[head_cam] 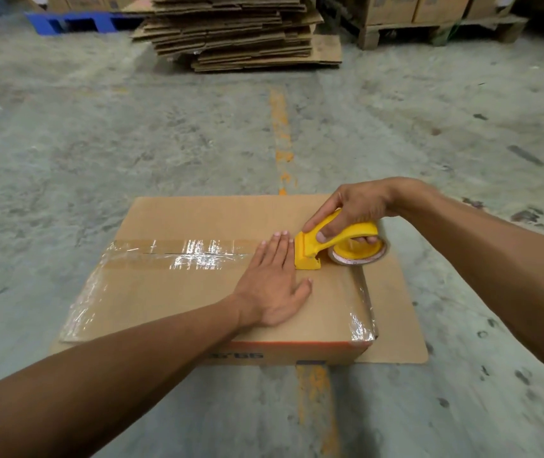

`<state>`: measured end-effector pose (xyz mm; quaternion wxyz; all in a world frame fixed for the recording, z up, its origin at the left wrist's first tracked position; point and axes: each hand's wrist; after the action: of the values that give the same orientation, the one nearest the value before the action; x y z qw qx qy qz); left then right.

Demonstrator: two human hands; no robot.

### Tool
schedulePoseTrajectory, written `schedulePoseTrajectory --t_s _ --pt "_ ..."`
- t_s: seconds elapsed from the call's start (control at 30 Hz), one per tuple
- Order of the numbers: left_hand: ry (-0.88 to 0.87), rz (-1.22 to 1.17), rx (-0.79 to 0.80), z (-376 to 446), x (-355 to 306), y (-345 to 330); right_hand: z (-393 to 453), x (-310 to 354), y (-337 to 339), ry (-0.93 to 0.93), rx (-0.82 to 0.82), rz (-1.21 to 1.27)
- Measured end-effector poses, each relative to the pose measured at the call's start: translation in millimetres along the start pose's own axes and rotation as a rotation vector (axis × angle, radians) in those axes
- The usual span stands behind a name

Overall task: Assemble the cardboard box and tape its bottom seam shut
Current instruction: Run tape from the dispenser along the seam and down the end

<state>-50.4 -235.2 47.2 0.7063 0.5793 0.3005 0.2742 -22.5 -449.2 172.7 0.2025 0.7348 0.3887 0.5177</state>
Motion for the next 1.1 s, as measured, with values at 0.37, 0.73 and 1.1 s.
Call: schedulePoseTrajectory --t_s 0.37,0.73,1.1 --pt "-0.016 -0.045 -0.05 -4.0 5.8 -0.9 -29.1 -35.0 22.1 -0.042 -0.005 0.08" --pt "-0.085 0.03 0.015 5.2 -14.5 15.0 -47.8 -63.8 38.6 -0.069 -0.068 0.061" --pt "-0.011 -0.037 -0.039 20.8 -78.3 -8.3 -73.2 -93.4 49.3 -0.129 -0.055 0.198"
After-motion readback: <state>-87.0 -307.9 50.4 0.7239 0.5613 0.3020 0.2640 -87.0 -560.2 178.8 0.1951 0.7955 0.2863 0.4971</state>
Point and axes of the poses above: each hand's wrist, its own z-axis towards the middle knuckle, its own y-axis out of the back of the hand, x = y × z, and after that the axes turned 15 degrees about -x, right-handed
